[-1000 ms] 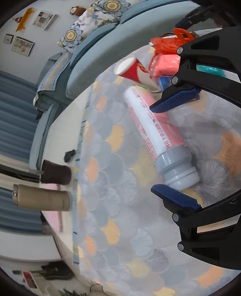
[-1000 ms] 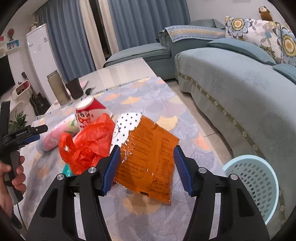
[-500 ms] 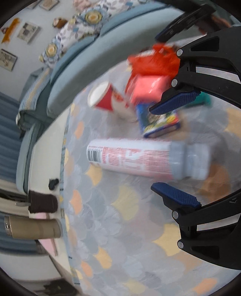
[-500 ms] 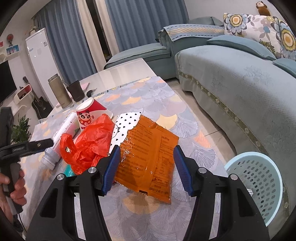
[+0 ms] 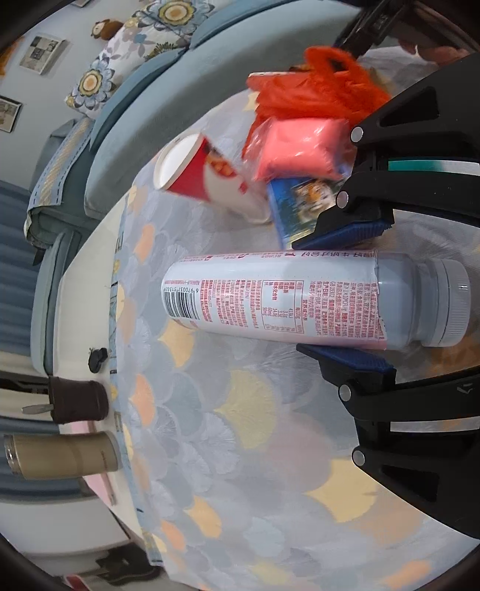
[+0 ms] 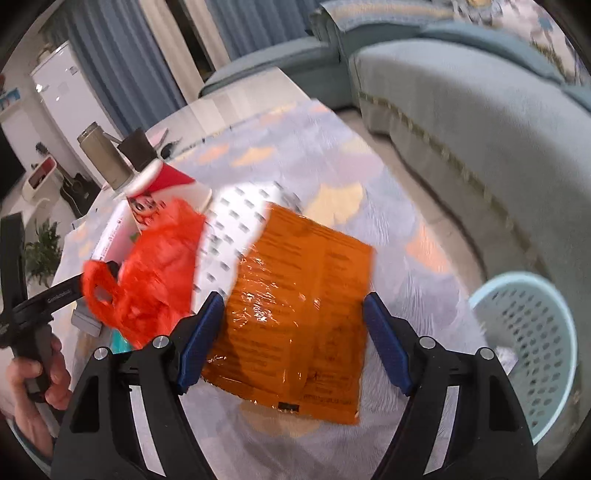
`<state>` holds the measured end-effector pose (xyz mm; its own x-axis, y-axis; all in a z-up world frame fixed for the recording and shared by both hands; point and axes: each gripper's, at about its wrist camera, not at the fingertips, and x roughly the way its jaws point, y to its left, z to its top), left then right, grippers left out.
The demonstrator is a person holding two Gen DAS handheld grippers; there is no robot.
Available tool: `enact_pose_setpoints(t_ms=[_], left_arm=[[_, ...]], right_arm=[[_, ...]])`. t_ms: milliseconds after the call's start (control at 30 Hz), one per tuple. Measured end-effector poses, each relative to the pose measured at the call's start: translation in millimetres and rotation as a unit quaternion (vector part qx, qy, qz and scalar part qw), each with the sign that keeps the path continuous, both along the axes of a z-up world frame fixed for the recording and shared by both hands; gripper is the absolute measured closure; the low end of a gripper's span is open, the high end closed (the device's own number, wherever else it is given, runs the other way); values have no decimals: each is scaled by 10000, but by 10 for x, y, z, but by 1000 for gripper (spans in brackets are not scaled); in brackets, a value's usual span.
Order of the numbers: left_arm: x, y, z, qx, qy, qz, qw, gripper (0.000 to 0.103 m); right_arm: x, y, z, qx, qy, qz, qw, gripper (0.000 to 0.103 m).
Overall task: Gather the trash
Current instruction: 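Grasp the pink-white spray can with the left tool while the right tool grasps the orange snack bag, then carry can and snack bag to the wastebasket and open both tools to drop them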
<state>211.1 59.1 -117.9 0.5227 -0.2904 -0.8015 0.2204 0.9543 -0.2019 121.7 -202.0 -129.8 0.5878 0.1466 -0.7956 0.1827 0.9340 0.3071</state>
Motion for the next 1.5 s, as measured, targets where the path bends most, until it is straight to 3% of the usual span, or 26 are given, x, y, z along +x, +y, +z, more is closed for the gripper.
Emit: enact_pose_setpoints(t_ms=[67, 167, 467, 733, 933, 1067, 1333, 1500], left_arm=[[-107, 22, 4, -63, -17, 5, 10000, 57], [-254, 73, 26, -243, -39, 22, 9997, 57], [-773, 153, 278, -784, -316, -90, 9964, 57], [-1153, -161, 847, -1272, -812, -571, 9869, 57], [-1354, -760, 1310, -1340, -1073, -915, 9809, 57], [-1490, -1224, 1522, -1537, -1085, -1231, 9744, 57], [-1658, -2008, 1571, -1691, -1087, -1747, 9639, 57], [-1668, -2385, 1257, -1692, -839, -1958, 9623, 57]], right_arm=[[-22, 0, 14, 121, -9, 134, 9998, 43], [-81, 65, 14, 12, 16, 313, 9995, 55], [-496, 166, 206, -126, -260, 418, 9987, 69], [-905, 113, 897, -432, -1015, 225, 9936, 71], [-1193, -142, 1367, -729, -1483, -216, 9860, 71], [-1350, -416, 1508, -814, -1584, -597, 9822, 71], [-1668, -1205, 1381, -669, -1449, -1417, 9770, 71], [-1828, -1706, 1043, -338, -1146, -1893, 9746, 71]])
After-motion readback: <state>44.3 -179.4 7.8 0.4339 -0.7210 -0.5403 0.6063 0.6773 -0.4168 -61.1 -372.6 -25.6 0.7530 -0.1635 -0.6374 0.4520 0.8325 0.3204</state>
